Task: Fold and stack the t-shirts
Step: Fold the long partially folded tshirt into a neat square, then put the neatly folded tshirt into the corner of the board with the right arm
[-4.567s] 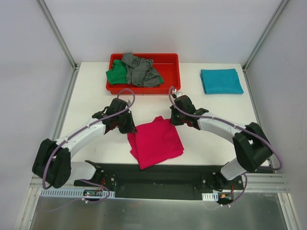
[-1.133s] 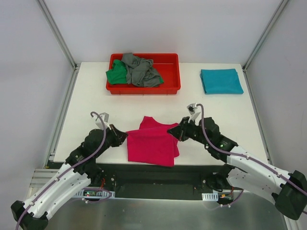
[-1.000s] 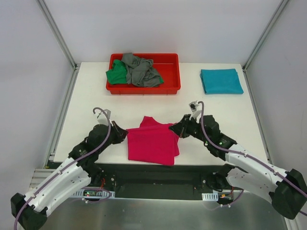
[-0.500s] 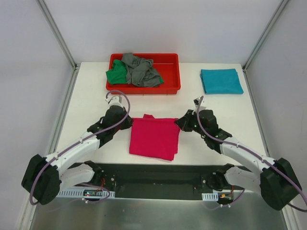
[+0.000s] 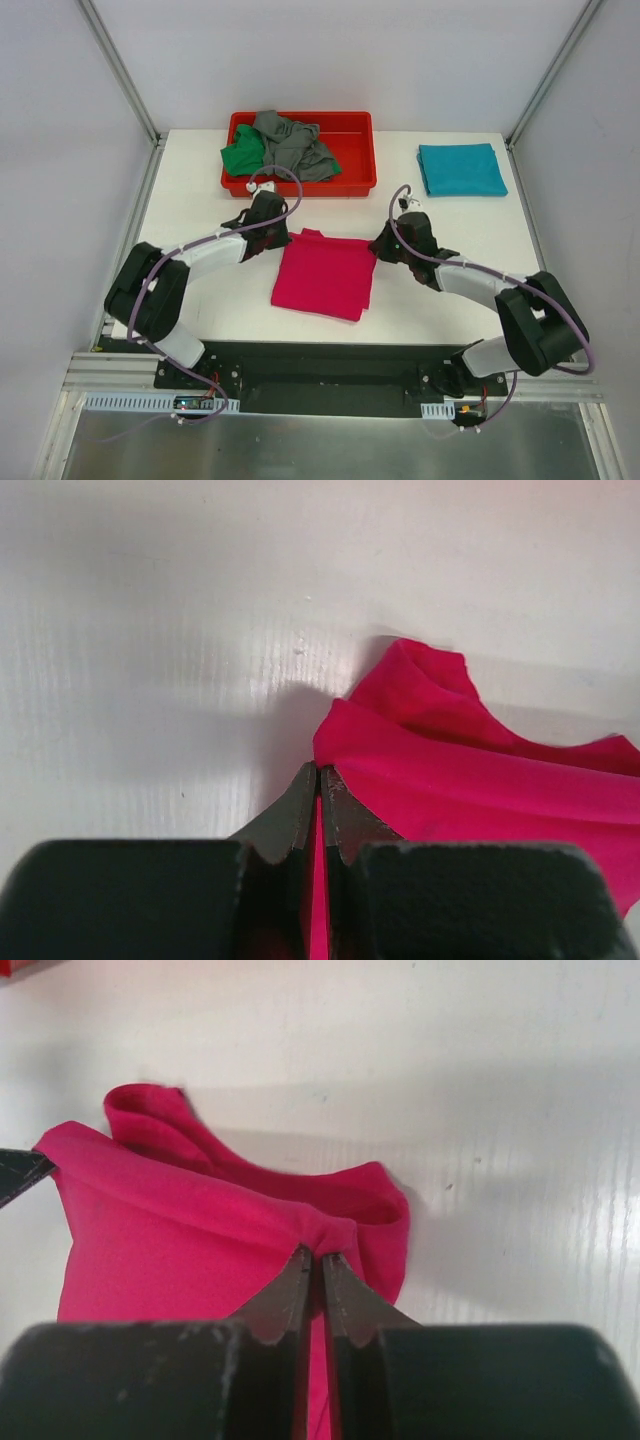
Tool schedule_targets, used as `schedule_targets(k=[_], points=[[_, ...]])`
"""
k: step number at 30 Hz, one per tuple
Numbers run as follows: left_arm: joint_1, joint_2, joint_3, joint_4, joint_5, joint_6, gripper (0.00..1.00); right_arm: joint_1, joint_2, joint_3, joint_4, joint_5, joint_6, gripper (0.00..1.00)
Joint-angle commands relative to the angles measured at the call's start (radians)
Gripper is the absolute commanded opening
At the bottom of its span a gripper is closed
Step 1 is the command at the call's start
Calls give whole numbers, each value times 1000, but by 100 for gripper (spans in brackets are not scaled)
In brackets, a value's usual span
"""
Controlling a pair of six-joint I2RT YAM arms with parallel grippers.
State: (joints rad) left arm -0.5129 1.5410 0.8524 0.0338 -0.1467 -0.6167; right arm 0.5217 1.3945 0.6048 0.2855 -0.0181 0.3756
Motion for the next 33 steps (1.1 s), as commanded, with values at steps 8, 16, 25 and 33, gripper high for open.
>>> schedule_targets(k=[8,16,25,33], points=[[57,119,165,-124,38,35,69,-61,132,219,-132,-8,-119,64],[59,-162,-47,-135,54,-43,99,-55,-84,100,-227,-196,-55,96],[57,-543,-332,-158,136,-170,99,142,-91,122,-489,58,71,99],[57,-690,-438,-158,145,-221,99,219,75,219,-549,173,131,81]])
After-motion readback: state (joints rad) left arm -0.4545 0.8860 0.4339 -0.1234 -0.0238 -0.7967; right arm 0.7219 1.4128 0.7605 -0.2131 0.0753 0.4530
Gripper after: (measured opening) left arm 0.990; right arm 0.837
